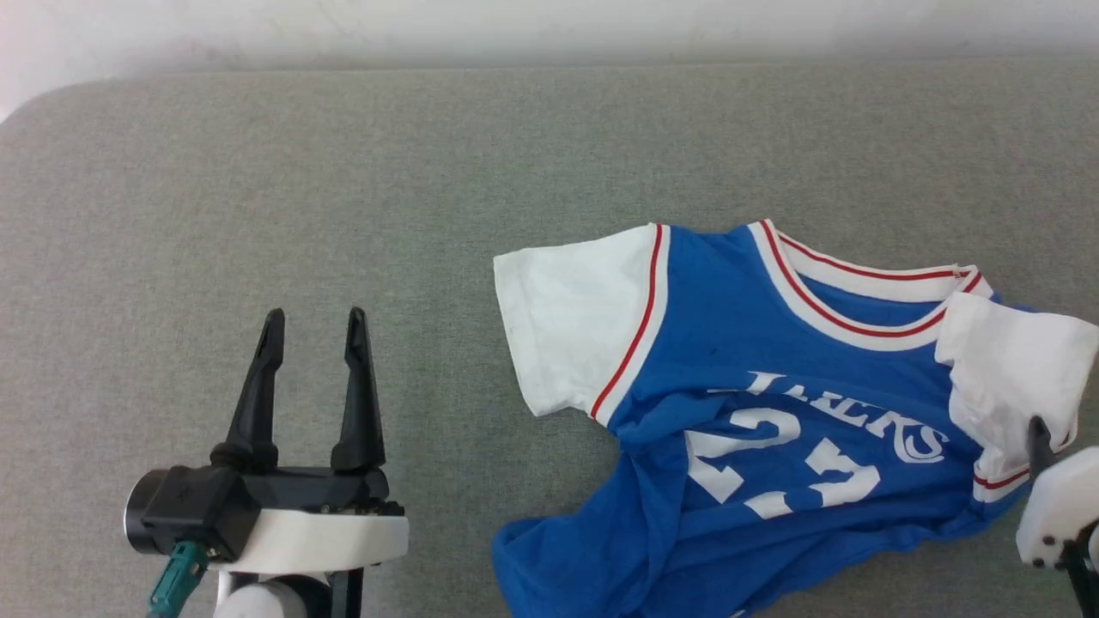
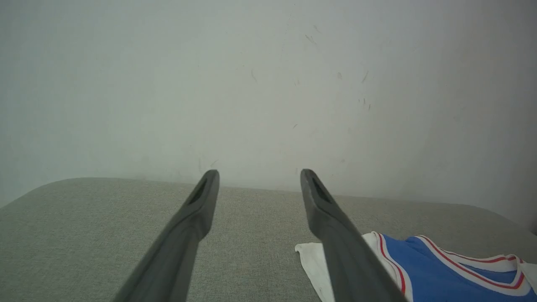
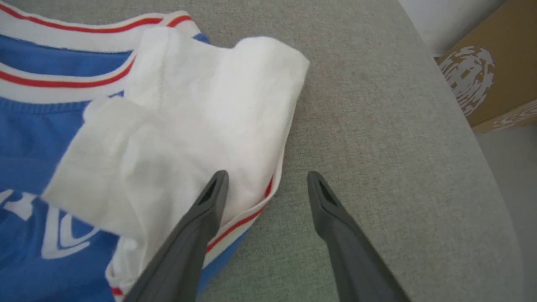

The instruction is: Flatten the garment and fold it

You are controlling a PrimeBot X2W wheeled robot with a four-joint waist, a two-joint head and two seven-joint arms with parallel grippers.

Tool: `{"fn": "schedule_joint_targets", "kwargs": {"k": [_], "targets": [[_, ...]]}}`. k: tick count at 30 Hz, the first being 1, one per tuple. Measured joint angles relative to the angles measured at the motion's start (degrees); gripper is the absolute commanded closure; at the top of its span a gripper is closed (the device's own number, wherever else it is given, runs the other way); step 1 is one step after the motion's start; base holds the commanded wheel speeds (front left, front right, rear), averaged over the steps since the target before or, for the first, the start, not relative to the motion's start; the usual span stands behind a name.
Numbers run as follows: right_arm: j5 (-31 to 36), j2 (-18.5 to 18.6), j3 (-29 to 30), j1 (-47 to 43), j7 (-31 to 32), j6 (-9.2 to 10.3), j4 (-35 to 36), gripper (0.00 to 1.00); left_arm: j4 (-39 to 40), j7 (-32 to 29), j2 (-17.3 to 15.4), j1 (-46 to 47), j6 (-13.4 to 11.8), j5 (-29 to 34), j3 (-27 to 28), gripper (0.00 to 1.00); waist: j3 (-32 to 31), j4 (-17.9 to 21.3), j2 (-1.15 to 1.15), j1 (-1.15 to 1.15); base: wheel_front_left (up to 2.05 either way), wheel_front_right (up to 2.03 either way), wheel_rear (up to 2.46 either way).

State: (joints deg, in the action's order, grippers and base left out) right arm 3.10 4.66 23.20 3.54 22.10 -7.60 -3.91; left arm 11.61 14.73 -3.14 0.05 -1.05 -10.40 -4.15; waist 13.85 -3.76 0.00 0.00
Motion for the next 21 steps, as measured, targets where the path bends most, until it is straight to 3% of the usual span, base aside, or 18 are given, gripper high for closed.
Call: {"fn": "schedule_joint_targets", "kwargs": {"k": [5, 11, 17, 21], "targets": [[0.31, -0.93, -3.39, 3.25, -1.72, 0.00, 3.63, 0.00, -0.34, 0.00, 0.00, 0.02, 0.00, 0.01, 0.13, 0.00, -0.36, 0.46, 0.00, 0.00, 0.00, 0.00, 0.00], [-1.23, -0.56, -15.43, 6.37, 1.85, -0.01, 8.89, 0.00, -0.47, 0.00, 0.02, 0.04, -0.01, -0.10, -0.21, 0.00, -0.56, -0.18, 0.00, 0.00, 0.00, 0.00, 0.00], [-4.57, 3.42, -26.24, 7.84, 11.28, -0.01, 2.89, 0.00, -0.53, 0.00, 0.07, 0.12, -0.03, -0.40, -1.11, 0.00, 0.20, -2.01, 0.00, 0.00, 0.00, 0.00, 0.00], [-5.73, 5.39, -29.14, 10.11, 15.01, 0.02, -3.76, 0.00, -0.86, 0.00, 0.09, 0.19, -0.08, -0.71, -1.57, 0.00, 0.89, -3.59, 0.00, 0.00, 0.00, 0.00, 0.00]]}}
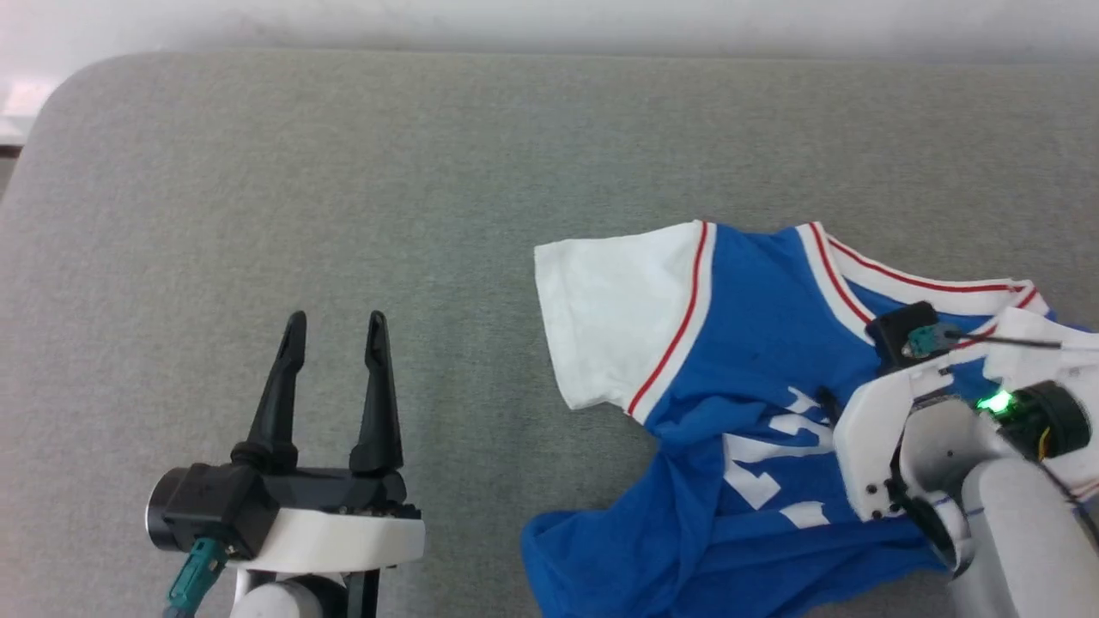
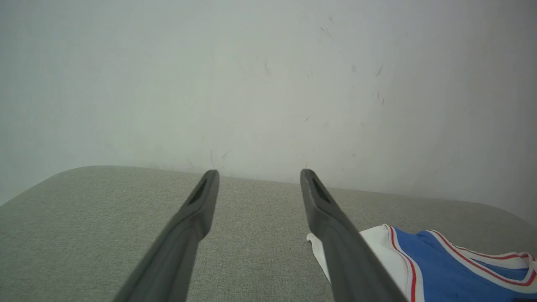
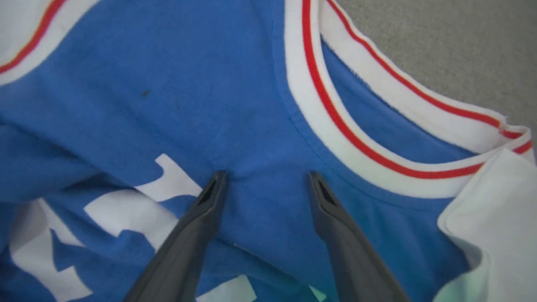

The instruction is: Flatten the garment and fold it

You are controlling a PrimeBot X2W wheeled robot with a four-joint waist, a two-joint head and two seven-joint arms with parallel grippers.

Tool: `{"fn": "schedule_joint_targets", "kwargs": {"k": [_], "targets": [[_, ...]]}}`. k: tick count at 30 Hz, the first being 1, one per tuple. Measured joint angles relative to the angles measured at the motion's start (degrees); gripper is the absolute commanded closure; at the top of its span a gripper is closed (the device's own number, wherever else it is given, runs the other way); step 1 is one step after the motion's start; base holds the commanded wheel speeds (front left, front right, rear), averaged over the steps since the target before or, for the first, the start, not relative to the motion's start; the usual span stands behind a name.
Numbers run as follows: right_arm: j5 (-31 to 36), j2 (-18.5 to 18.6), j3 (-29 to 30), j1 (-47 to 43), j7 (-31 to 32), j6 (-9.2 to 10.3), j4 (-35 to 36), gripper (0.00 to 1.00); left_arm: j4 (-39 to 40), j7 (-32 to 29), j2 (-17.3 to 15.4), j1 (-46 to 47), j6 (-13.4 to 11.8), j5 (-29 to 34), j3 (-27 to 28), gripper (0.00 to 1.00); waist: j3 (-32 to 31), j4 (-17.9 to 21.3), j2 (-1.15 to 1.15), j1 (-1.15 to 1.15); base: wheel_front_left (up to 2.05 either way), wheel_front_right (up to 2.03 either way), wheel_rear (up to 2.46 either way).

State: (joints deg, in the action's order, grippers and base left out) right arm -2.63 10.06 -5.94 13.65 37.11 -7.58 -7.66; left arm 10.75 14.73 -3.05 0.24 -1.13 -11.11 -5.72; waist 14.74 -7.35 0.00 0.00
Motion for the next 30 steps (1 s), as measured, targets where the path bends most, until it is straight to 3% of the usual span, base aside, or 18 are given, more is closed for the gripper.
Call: {"fn": "schedule_joint_targets", "kwargs": {"k": [1, 2, 3, 4, 11, 18, 22, 23, 24, 25, 30], "targets": [[-0.05, 0.38, -0.14, 0.74, 0.26, 0.02, -1.12, 0.00, -0.12, 0.00, 0.01, 0.08, -0.01, -0.09, -0.11, 0.00, 0.14, -0.43, 0.00, 0.00, 0.00, 0.00, 0.00], [-0.08, 0.81, -0.22, 1.63, 0.32, 0.02, -2.20, 0.52, -0.18, 0.00, 0.02, 0.15, -0.02, -0.10, -0.30, 0.00, 0.27, -0.88, 0.00, 0.01, 0.00, 0.00, 0.00], [-0.07, 1.26, -0.52, 2.32, 0.34, 0.02, -2.96, 0.84, -0.23, 0.00, 0.02, 0.18, -0.02, -0.13, -0.36, 0.00, 0.39, -1.32, 0.00, 0.00, 0.00, 0.00, 0.00], [-0.07, 1.48, -0.49, 2.88, 0.14, 0.02, -3.68, 1.00, -0.30, 0.00, 0.02, 0.18, -0.12, -0.34, -0.42, 0.00, 0.50, -1.76, 0.00, 0.00, 0.00, 0.00, 0.00], [-0.53, 1.16, -3.53, 6.36, -4.63, 0.04, -5.49, 1.00, -0.42, 0.00, 0.03, 0.18, -0.54, -0.53, -0.12, 0.00, 0.37, -3.41, 0.00, -0.01, 0.00, 0.00, 0.00], [-6.81, -3.58, -19.62, 10.99, -9.14, 0.04, -3.15, 1.00, -0.44, 0.00, 0.03, 0.16, -0.78, -1.09, 0.18, 0.00, -0.38, -3.35, 0.00, 0.00, 0.00, 0.00, 0.00], [-11.82, -3.71, -29.18, 10.37, -8.83, 0.03, -2.37, 1.00, -0.49, 0.00, 0.03, 0.15, -0.78, -1.10, 0.11, 0.00, -0.65, -3.39, 0.00, 0.00, 0.00, 0.00, 0.00], [-12.43, -3.16, -30.80, 9.95, -8.21, 0.03, -2.46, 0.82, -0.54, 0.00, 0.03, 0.14, -0.78, -1.10, 0.11, 0.00, -0.74, -3.39, 0.00, 0.00, 0.00, 0.00, 0.00], [-13.03, -2.44, -32.03, 9.27, -7.73, 0.02, -2.61, 0.50, -0.59, 0.00, 0.03, 0.13, -0.78, -1.10, 0.07, 0.00, -0.83, -3.38, 0.00, 0.00, 0.00, 0.00, 0.00], [-13.61, -1.56, -32.51, 8.42, -7.37, 0.02, -2.85, 0.00, -0.64, 0.00, 0.03, 0.12, -0.78, -1.11, 0.08, 0.00, -0.94, -3.34, 0.00, 0.00, 0.00, 0.00, 0.00], [-13.78, 1.83, -30.69, 6.43, -8.42, 0.03, -2.10, 0.00, -0.82, 0.00, 0.03, -0.04, -0.78, -1.11, 0.09, 0.00, -1.42, -2.88, 0.00, 0.00, 0.00, 0.00, 0.00]]}}
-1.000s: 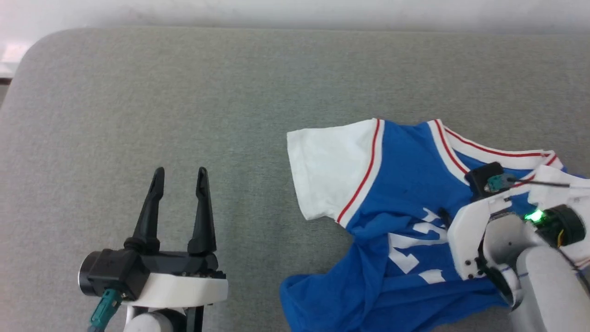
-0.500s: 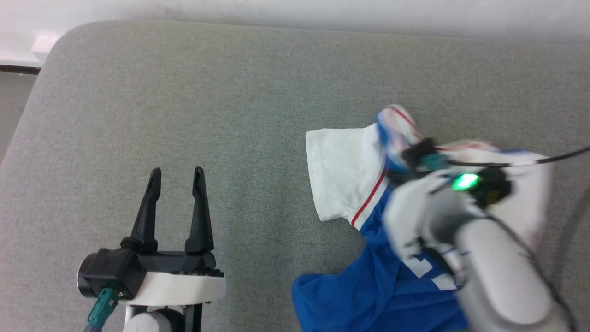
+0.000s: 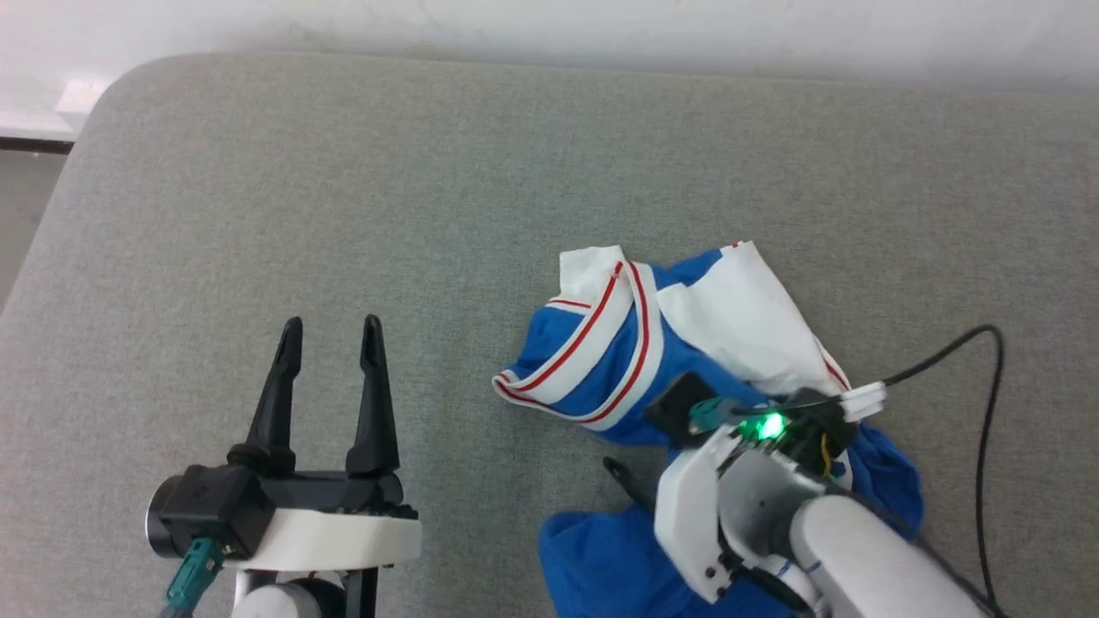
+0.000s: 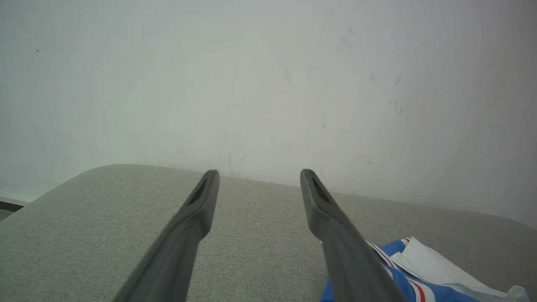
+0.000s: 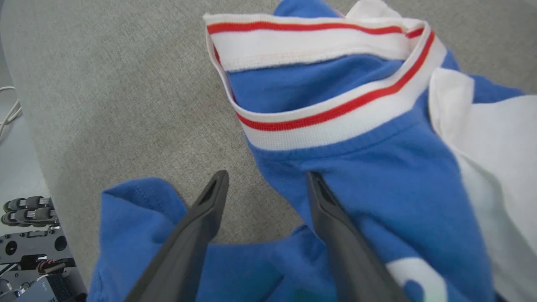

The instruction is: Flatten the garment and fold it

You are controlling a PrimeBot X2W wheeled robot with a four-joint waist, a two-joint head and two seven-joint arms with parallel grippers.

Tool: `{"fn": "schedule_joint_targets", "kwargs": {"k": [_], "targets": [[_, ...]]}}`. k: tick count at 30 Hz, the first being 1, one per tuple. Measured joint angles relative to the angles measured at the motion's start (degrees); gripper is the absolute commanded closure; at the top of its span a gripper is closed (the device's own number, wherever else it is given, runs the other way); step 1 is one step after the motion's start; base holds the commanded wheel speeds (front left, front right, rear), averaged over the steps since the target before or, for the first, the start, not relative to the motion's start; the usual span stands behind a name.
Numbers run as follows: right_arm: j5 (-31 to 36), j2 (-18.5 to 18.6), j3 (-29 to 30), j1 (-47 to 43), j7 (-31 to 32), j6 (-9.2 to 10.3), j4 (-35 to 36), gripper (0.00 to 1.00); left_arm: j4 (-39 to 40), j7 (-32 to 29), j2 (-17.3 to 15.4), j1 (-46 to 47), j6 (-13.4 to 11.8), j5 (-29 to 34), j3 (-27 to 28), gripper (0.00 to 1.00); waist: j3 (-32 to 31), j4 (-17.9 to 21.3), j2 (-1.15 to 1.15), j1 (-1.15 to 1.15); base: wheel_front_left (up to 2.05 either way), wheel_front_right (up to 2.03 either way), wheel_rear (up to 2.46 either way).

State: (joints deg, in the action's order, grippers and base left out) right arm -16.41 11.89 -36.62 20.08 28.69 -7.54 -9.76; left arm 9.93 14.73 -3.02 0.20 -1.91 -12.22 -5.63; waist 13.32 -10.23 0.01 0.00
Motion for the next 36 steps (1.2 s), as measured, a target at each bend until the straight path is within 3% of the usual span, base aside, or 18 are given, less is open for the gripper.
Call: {"fn": "schedule_joint_targets", "kwargs": {"k": [7, 13, 18, 25, 26, 28, 29, 36], "targets": [[0.85, -0.66, 10.10, -0.91, -4.00, 0.00, 9.00, 0.00, -0.37, 0.00, 0.00, -0.08, 0.18, 0.00, -0.04, 0.00, -0.75, 0.98, 0.00, 0.00, 0.00, 0.00, 0.00], [5.15, 0.53, 17.60, -3.60, -1.40, 0.00, 14.07, 0.00, -0.52, 0.00, 0.00, -0.08, 0.19, 0.00, -0.32, 0.00, -0.78, 1.29, 0.00, 0.00, 0.00, 0.00, 0.00], [8.26, 5.84, 19.06, -6.30, 2.77, 0.00, 12.74, 0.00, -0.64, 0.00, 0.01, -0.07, 0.29, -0.41, -0.56, 0.00, -0.21, 0.85, 0.00, 0.00, 0.00, 0.00, 0.00], [7.80, 7.14, 17.58, -7.78, 3.50, 0.00, 9.23, 0.00, -0.67, 0.00, 0.01, -0.02, 0.29, -0.47, -0.31, 0.00, 1.06, 0.11, 0.00, 0.00, 0.00, 0.00, 0.00], [7.88, 7.12, 17.57, -7.75, 3.36, 0.00, 8.68, 0.49, -0.67, 0.00, 0.01, -0.01, 0.29, -0.47, -0.31, 0.00, 1.20, 0.03, 0.00, 0.00, 0.00, 0.00, 0.00], [8.03, 6.95, 17.59, -7.51, 2.15, 0.00, 7.84, 0.96, -0.68, 0.00, 0.01, 0.01, 0.29, -0.47, -0.33, 0.00, 1.42, -0.16, 0.00, 0.00, 0.00, 0.00, 0.00], [8.10, 6.57, 18.01, -7.34, 1.38, 0.00, 7.62, 1.00, -0.68, 0.00, 0.01, 0.01, 0.29, -0.47, -0.29, 0.00, 1.52, -0.21, 0.00, 0.00, 0.00, 0.00, 0.00], [8.77, 2.85, 23.05, -4.73, -3.72, -0.02, 9.94, 1.00, -0.63, 0.00, 0.01, 0.00, 0.26, -0.46, 0.12, 0.00, 1.80, 0.95, 0.00, 0.00, 0.00, 0.00, 0.00]]}}
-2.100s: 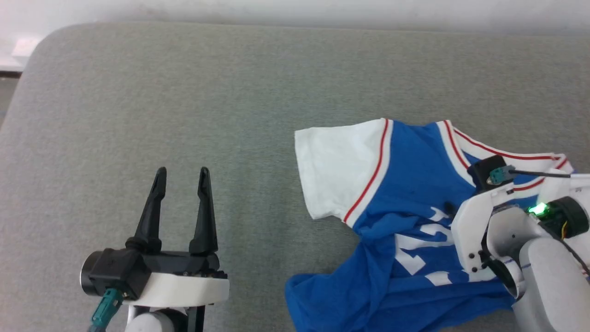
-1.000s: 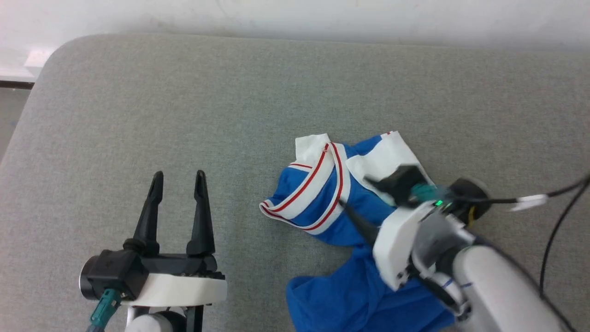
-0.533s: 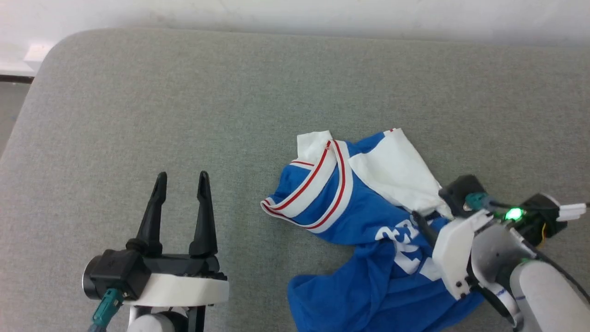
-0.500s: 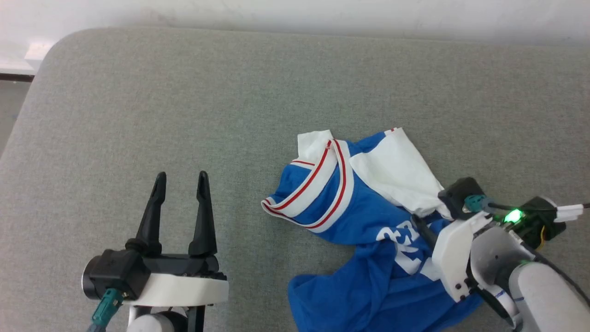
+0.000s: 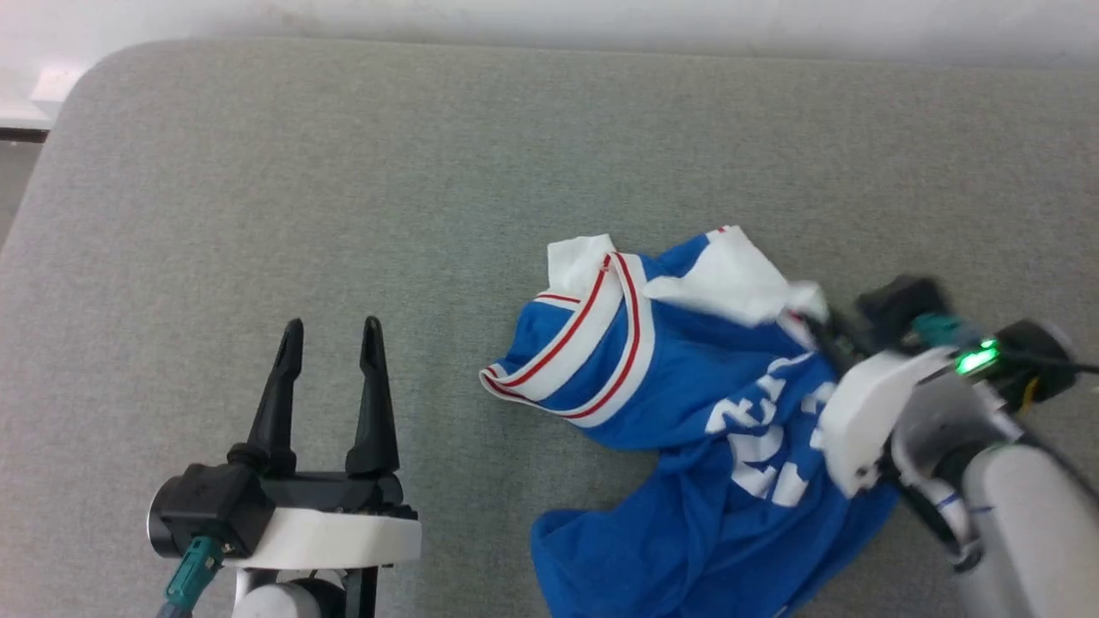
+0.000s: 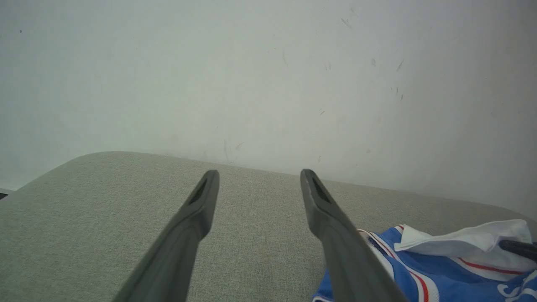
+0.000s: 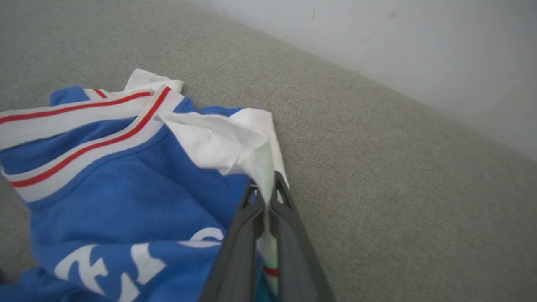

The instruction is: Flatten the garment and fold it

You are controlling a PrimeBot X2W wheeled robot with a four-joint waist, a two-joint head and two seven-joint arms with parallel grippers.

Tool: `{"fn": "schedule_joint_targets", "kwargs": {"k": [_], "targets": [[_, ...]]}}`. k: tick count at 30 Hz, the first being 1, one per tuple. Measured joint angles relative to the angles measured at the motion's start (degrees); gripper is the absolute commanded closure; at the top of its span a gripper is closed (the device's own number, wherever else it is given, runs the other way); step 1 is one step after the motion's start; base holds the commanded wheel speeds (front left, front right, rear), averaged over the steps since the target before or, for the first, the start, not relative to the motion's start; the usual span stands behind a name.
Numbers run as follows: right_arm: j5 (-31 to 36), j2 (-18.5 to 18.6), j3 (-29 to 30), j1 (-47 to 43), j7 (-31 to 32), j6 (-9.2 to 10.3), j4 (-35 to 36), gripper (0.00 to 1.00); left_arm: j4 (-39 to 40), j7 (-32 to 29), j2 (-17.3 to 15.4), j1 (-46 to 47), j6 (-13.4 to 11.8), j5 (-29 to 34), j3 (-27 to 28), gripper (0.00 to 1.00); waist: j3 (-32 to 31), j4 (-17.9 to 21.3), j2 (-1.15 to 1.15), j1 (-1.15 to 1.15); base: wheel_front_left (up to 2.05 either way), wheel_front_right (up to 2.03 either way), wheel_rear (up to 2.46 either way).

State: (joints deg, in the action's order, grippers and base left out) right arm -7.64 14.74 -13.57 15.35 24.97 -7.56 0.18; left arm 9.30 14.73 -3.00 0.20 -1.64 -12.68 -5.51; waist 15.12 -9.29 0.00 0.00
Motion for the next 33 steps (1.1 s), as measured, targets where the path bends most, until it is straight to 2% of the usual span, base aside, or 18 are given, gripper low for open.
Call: {"fn": "schedule_joint_targets", "kwargs": {"k": [2, 6, 12, 13, 14, 15, 16, 20, 24, 28, 33], "targets": [[-0.15, -1.63, 4.32, 0.22, -0.87, 0.00, 1.34, 1.00, -0.01, 0.00, 0.00, 0.01, 0.00, -0.01, -0.09, 0.00, 0.03, 0.49, 0.00, 0.00, 0.00, 0.00, 0.00], [-0.43, -5.82, 18.45, -1.22, -1.44, -0.03, 2.78, 1.00, -0.12, 0.00, 0.00, 0.11, -0.01, -0.02, -0.48, 0.00, 0.15, 1.13, 0.00, 0.00, 0.00, 0.00, 0.00], [3.91, -10.83, 39.22, -10.30, -2.68, -0.04, 0.43, 0.99, -0.46, 0.00, 0.01, 0.17, 0.00, -0.13, -0.82, 0.00, 0.58, 0.89, 0.00, 0.00, 0.00, 0.00, 0.00], [5.04, -11.44, 42.53, -11.15, -2.88, -0.04, -0.88, 0.69, -0.52, 0.01, 0.01, 0.16, 0.00, -0.11, -0.60, 0.00, 0.62, 0.95, 0.00, 0.00, 0.00, 0.00, 0.00], [6.72, -11.65, 45.00, -11.78, -2.82, -0.03, -2.10, 0.46, -0.62, 0.00, 0.00, 0.16, 0.00, -0.07, -0.47, 0.00, 0.66, 1.04, 0.00, 0.00, 0.00, 0.00, 0.00], [7.95, -11.65, 46.69, -12.21, -3.04, -0.02, -2.99, 0.00, -0.66, 0.00, 0.01, 0.16, 0.01, 0.02, -0.35, 0.00, 0.70, 1.13, 0.00, 0.01, 0.00, 0.00, 0.00], [8.32, -11.68, 48.08, -12.13, -3.70, 0.01, -3.64, 0.00, -0.69, 0.00, 0.01, 0.15, 0.02, 0.10, -0.23, 0.00, 0.71, 1.26, 0.00, 0.00, 0.00, 0.00, 0.00], [6.44, -11.79, 48.10, -10.26, -6.42, 0.01, -5.58, 0.00, -0.70, 0.00, 0.01, 0.15, 0.13, 0.19, 0.31, 0.00, 0.47, 2.07, 0.00, 0.00, 0.00, 0.00, 0.00], [6.38, -11.72, 44.10, -8.40, -8.78, 0.02, -2.29, 0.00, -1.03, 0.00, 0.01, 0.15, 0.57, 0.18, 0.16, 0.00, -0.26, 2.97, 0.00, 0.00, 0.00, 0.00, 0.00], [6.38, -11.63, 36.17, -7.75, -8.72, 0.02, 2.85, 0.00, -1.38, 0.00, 0.01, 0.15, 0.59, 0.18, 0.04, 0.00, -1.32, 3.63, 0.00, 0.00, 0.00, 0.00, 0.00], [5.63, -11.67, 20.46, -7.98, -4.14, 0.02, 6.90, 0.00, -1.78, 0.00, 0.01, 0.13, 0.67, 0.18, -0.12, 0.00, -2.38, 4.12, 0.00, 0.00, 0.00, 0.00, 0.00]]}}
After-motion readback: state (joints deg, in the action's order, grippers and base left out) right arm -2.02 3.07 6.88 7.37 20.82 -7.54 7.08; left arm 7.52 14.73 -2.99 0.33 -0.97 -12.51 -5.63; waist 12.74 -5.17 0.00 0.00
